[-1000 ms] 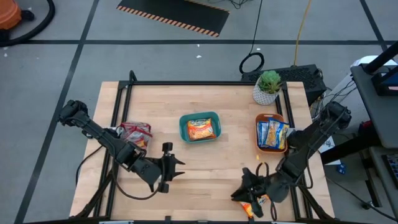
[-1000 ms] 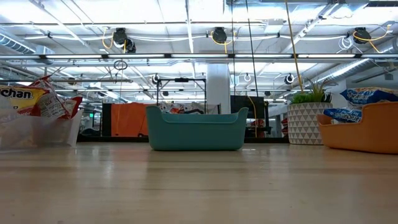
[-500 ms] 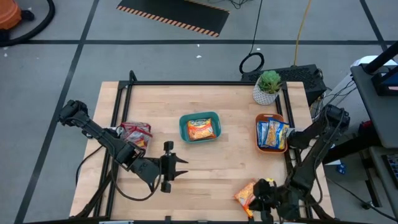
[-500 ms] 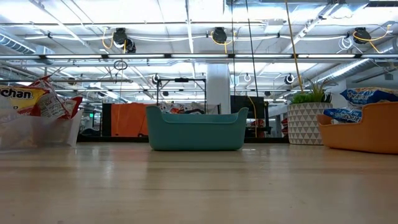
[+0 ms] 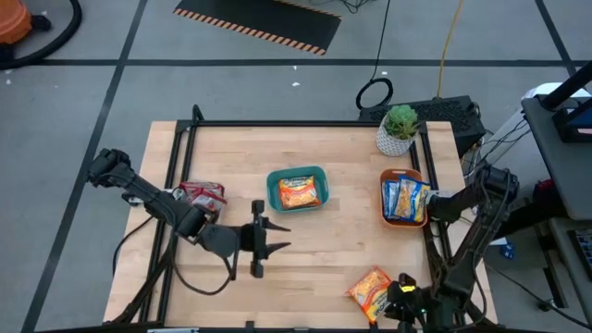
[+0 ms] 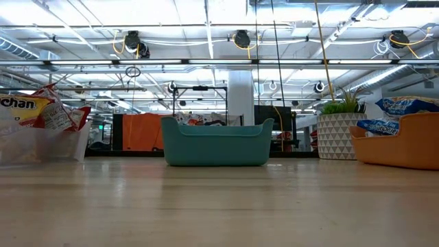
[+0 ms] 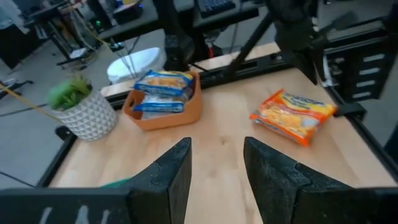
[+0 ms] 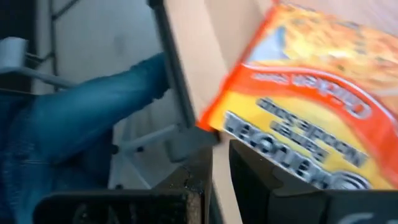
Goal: Sort Maruchan noodles
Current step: Put the orange noodle pack into the green bin
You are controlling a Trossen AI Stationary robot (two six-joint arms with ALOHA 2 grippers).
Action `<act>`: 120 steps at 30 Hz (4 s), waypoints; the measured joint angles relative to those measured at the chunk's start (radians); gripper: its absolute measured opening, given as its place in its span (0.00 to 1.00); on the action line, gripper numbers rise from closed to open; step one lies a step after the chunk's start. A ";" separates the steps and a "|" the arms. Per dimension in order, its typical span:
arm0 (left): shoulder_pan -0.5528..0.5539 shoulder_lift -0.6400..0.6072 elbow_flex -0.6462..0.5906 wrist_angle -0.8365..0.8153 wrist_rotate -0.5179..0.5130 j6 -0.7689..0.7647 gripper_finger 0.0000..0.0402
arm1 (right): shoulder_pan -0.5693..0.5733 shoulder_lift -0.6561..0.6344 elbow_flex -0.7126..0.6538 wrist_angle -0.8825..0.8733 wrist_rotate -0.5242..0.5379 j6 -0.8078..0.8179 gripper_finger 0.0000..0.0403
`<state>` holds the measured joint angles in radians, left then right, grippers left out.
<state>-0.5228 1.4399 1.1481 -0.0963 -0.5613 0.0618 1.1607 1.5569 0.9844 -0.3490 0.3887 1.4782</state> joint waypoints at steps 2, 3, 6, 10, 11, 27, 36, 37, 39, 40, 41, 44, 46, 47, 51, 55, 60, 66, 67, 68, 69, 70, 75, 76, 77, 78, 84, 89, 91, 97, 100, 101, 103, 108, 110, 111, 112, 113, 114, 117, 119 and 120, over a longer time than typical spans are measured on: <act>0.020 0.000 0.000 0.004 0.001 0.008 0.38 | 0.008 0.003 0.000 -0.039 -0.002 0.022 0.12; 0.030 0.000 0.000 0.004 0.005 0.008 0.38 | 0.013 0.003 0.000 -0.062 -0.012 0.040 0.12; 0.055 0.000 0.000 0.003 0.019 0.007 0.38 | 0.033 0.003 0.000 -0.136 -0.055 0.114 0.12; 0.074 0.000 0.000 0.001 0.030 0.003 0.38 | 0.065 0.003 0.000 -0.254 -0.101 0.223 0.12; 0.076 0.000 0.000 0.000 0.031 -0.003 0.38 | 0.074 0.003 0.000 -0.280 -0.109 0.255 0.12; 0.034 0.000 0.000 -0.044 0.033 -0.091 0.38 | 0.124 0.029 -0.050 -0.304 -0.050 0.396 0.36; 0.025 0.000 0.000 -0.043 0.033 -0.078 0.38 | 0.122 0.029 -0.146 -0.122 -0.050 0.283 0.59; 0.028 0.000 0.000 -0.042 0.033 -0.069 0.38 | 0.122 0.028 -0.164 -0.084 -0.049 0.244 0.59; 0.031 0.000 0.000 -0.042 0.033 -0.063 0.38 | 0.122 0.025 -0.200 -0.019 -0.045 0.170 0.59; 0.034 0.000 0.000 -0.042 0.033 -0.064 0.38 | 0.122 0.025 -0.214 0.001 -0.043 0.148 0.57; 0.036 0.000 0.000 -0.042 0.033 -0.064 0.38 | 0.122 0.024 -0.225 0.009 -0.041 0.134 0.56; 0.041 0.000 0.000 -0.042 0.033 -0.064 0.38 | 0.122 0.025 -0.248 0.015 -0.041 0.100 0.51; 0.045 0.000 0.000 -0.042 0.033 -0.063 0.38 | 0.120 0.025 -0.255 0.014 -0.023 0.067 0.48; 0.045 0.000 0.000 -0.042 0.033 -0.060 0.38 | 0.118 0.026 -0.256 0.012 -0.015 0.045 0.47; 0.047 0.000 0.000 -0.042 0.033 -0.060 0.38 | 0.104 0.027 -0.257 0.029 0.031 -0.051 0.43; 0.047 0.000 0.000 -0.042 0.033 -0.061 0.38 | 0.084 0.029 -0.258 0.034 0.066 -0.106 0.38; 0.047 0.000 0.000 -0.042 0.033 -0.065 0.38 | 0.066 0.030 -0.261 0.080 0.082 -0.153 0.27; 0.047 0.000 0.000 -0.042 0.033 -0.068 0.38 | 0.044 0.029 -0.261 0.093 0.078 -0.189 0.05; 0.047 0.000 0.000 -0.043 0.033 -0.070 0.38 | 0.040 0.026 -0.261 0.087 0.070 -0.195 0.03; 0.047 0.000 0.000 -0.043 0.033 -0.071 0.38 | 0.032 0.021 -0.261 0.083 0.054 -0.213 0.02; 0.047 0.000 0.000 -0.044 0.035 -0.072 0.38 | 0.026 0.017 -0.261 0.081 0.047 -0.230 0.02; 0.047 0.000 0.000 -0.047 0.042 -0.075 0.38 | 0.019 0.012 -0.261 0.081 0.045 -0.251 0.02; 0.047 0.000 0.000 -0.071 0.064 -0.097 0.38 | -0.047 -0.032 -0.261 0.080 0.052 -0.408 0.01; 0.047 0.000 0.000 -0.071 0.064 -0.097 0.38 | -0.064 -0.043 -0.261 0.080 0.053 -0.448 0.00; 0.047 0.000 0.000 -0.072 0.064 -0.092 0.38 | -0.082 -0.055 -0.261 0.078 0.053 -0.487 0.01; 0.048 0.000 0.000 -0.072 0.064 -0.089 0.38 | -0.101 -0.068 -0.261 0.076 0.053 -0.525 0.01; 0.052 0.000 0.000 -0.074 0.072 -0.083 0.38 | -0.229 -0.169 -0.261 0.075 0.087 -0.786 0.00; 0.052 0.000 0.000 -0.084 0.103 -0.083 0.38 | -0.325 -0.270 -0.261 0.089 0.153 -0.991 0.00; 0.052 0.000 0.000 -0.087 0.118 -0.085 0.38 | -0.355 -0.311 -0.260 0.095 0.182 -1.048 0.00; 0.052 0.000 0.000 -0.092 0.119 -0.099 0.38 | -0.441 -0.434 -0.260 0.097 0.190 -1.207 0.00; 0.053 0.000 0.000 -0.079 0.118 -0.079 0.38 | -0.492 -0.494 -0.260 0.122 0.200 -1.299 0.00; 0.056 0.000 0.000 -0.072 0.118 -0.069 0.38 | -0.507 -0.512 -0.260 0.142 0.212 -1.338 0.00; 0.064 0.000 0.000 -0.057 0.118 -0.060 0.38 | -0.543 -0.547 -0.260 0.200 0.217 -1.428 0.00; 0.100 0.000 0.000 -0.057 0.116 -0.038 0.38 | -0.619 -0.604 -0.259 0.360 0.213 -1.628 0.00; 0.110 0.000 0.000 -0.058 0.116 -0.037 0.38 | -0.649 -0.620 -0.259 0.418 0.213 -1.680 0.00; 0.115 0.000 0.000 -0.060 0.116 -0.040 0.38 | -0.664 -0.627 -0.259 0.446 0.213 -1.703 0.00; 0.120 0.000 0.000 -0.064 0.116 -0.045 0.38 | -0.681 -0.632 -0.259 0.475 0.214 -1.725 0.00; 0.122 0.000 0.000 -0.072 0.116 -0.046 0.38 | -0.699 -0.635 -0.259 0.500 0.215 -1.747 0.00; 0.126 0.000 0.000 -0.081 0.116 -0.044 0.38 | -0.715 -0.638 -0.259 0.521 0.214 -1.768 0.00; 0.140 0.000 0.000 -0.097 0.114 -0.017 0.38 | -0.764 -0.640 -0.259 0.568 0.214 -1.832 0.00; 0.155 0.000 0.000 -0.098 0.107 -0.006 0.40 | -0.796 -0.640 -0.259 0.593 0.214 -1.870 0.00; 0.163 0.000 0.000 -0.098 0.105 0.002 0.42 | -0.812 -0.640 -0.259 0.603 0.214 -1.885 0.00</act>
<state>-0.3593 1.4399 1.1484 -0.1940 -0.4561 0.0639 0.3485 0.9169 0.7258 0.2537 0.6026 -0.4065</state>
